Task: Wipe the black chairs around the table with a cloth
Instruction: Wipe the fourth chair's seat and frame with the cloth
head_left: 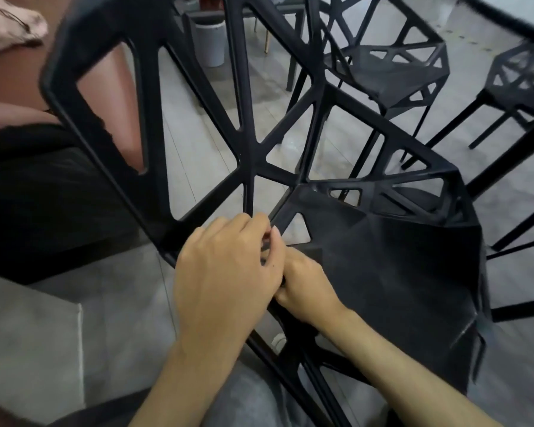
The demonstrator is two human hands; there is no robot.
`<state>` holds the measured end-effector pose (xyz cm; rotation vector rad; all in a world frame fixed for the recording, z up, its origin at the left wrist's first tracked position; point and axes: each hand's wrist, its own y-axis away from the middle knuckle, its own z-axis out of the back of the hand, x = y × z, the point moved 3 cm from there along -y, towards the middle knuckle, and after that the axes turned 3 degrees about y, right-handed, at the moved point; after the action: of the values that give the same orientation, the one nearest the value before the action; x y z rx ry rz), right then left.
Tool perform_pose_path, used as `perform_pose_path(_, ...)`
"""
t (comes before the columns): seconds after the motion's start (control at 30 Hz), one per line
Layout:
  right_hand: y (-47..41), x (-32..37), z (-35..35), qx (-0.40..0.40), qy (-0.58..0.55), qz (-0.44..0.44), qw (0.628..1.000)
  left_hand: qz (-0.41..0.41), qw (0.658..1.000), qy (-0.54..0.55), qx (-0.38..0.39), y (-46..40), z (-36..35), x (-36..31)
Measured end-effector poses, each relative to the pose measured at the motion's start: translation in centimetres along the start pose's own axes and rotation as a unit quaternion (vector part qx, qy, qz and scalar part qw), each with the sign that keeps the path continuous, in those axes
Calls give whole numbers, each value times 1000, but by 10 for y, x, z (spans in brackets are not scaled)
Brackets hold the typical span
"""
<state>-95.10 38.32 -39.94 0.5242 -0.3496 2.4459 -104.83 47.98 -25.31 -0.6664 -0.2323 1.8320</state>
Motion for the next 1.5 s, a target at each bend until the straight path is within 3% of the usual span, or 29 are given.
perform_pose_path(0.13, -21, -18, 10, -35, 56, -23, 998, 25, 999, 9, 19, -1, 4, -1)
perform_pose_path(0.3, -76, -93, 35, -119, 123, -216, 961, 49, 998, 17, 32, -3, 5, -1)
perform_pose_path(0.37, -85, -100, 36, -123, 139, -249, 951, 57, 998, 12, 29, -4, 5, -1)
perform_pose_path(0.43, -78, -86, 34, -104, 136, -219, 961, 58, 998, 9, 27, -4, 4, -1)
perform_pose_path(0.57, -30, -39, 22, -31, 64, -77, 995, 48, 999, 2, 16, -3, 3, 0)
perform_pose_path(0.7, 18, -3, 14, 1, 47, 14, 999, 48, 999, -2, 6, -3, 3, -1)
perform_pose_path(0.83, 40, -43, 35, -2, 95, -87, 992, 44, 999, 5, 12, 2, 4, -2)
perform_pose_path(1.0, 89, -112, 89, -39, 188, -253, 948, 51, 999, 2, 11, 3, 7, -2)
perform_pose_path(1.17, 151, -91, 96, -83, 226, -283, 928, 48, 999, -1, -14, 5, 5, 1)
perform_pose_path(1.37, 235, -21, 67, -160, 135, -298, 931, 16, 1000, 3, -11, 30, 3, -29)
perform_pose_path(1.5, 267, -14, 59, -186, 36, -331, 924, -47, 998, -8, 27, 68, -14, -64)
